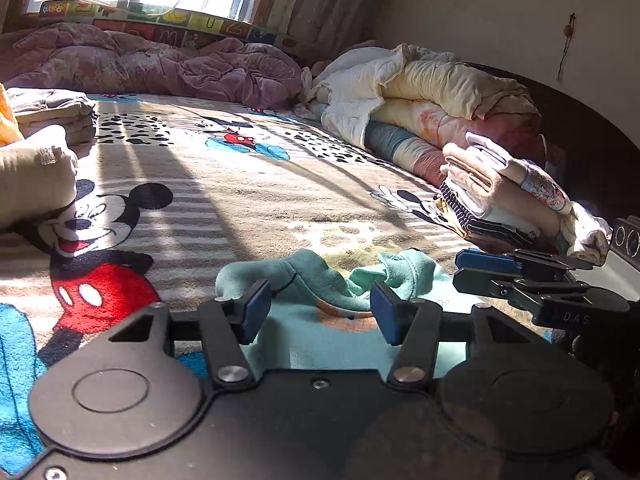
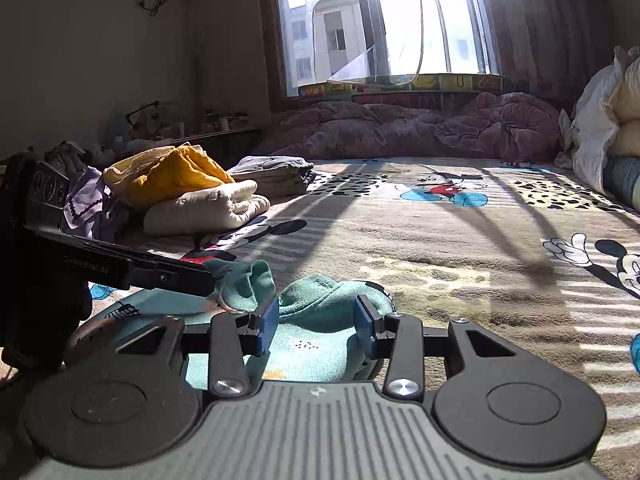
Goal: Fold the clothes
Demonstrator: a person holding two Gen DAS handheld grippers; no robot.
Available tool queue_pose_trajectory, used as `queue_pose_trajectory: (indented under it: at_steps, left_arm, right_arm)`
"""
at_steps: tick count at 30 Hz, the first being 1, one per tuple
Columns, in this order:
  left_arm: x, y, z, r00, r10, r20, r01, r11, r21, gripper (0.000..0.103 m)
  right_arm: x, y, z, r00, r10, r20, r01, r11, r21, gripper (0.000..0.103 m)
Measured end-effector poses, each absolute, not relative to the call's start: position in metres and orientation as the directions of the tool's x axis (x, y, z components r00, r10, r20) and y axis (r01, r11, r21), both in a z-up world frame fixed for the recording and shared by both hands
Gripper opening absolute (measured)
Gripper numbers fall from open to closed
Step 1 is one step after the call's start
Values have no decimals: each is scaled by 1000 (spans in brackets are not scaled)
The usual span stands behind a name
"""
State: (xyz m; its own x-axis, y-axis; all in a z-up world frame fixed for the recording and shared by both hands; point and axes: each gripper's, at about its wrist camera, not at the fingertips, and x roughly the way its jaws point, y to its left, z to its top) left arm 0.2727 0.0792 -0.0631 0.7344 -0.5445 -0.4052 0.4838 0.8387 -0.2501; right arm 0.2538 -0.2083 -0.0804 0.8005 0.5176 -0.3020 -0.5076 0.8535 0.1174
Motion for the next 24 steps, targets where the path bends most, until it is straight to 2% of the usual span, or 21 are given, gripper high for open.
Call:
queue_pose_trajectory:
  at_steps: [3, 5, 9, 11, 12, 20, 24]
  left_arm:
    - [244, 79, -55, 734, -552, -396, 517, 832, -202, 54]
    - [228, 76, -58, 722, -559, -408, 536, 825, -181, 54]
    - [215, 58, -72, 701, -527, -481, 552, 828, -103, 55]
    - [218, 50, -84, 697, -498, -516, 549, 834, -63, 55]
    - [220, 48, -89, 697, -487, -526, 543, 838, -57, 55]
    - [220, 44, -102, 717, -452, -531, 506, 861, -51, 56]
    - [207, 48, -92, 719, -454, -526, 491, 868, -78, 57]
  right_arm:
    - [224, -212, -71, 802, 539, -257, -536, 840, 87, 42]
    - [205, -208, -68, 783, 564, -262, -567, 820, 69, 42]
    - [193, -187, -86, 761, 541, -358, -580, 815, -1, 42]
    - [197, -188, -93, 750, 543, -378, -568, 821, 53, 42]
    - [199, -190, -96, 746, 544, -384, -556, 826, 90, 42]
    - [207, -191, -108, 730, 534, -425, -537, 834, 125, 43]
    - [191, -189, -103, 757, 515, -402, -529, 844, 84, 46]
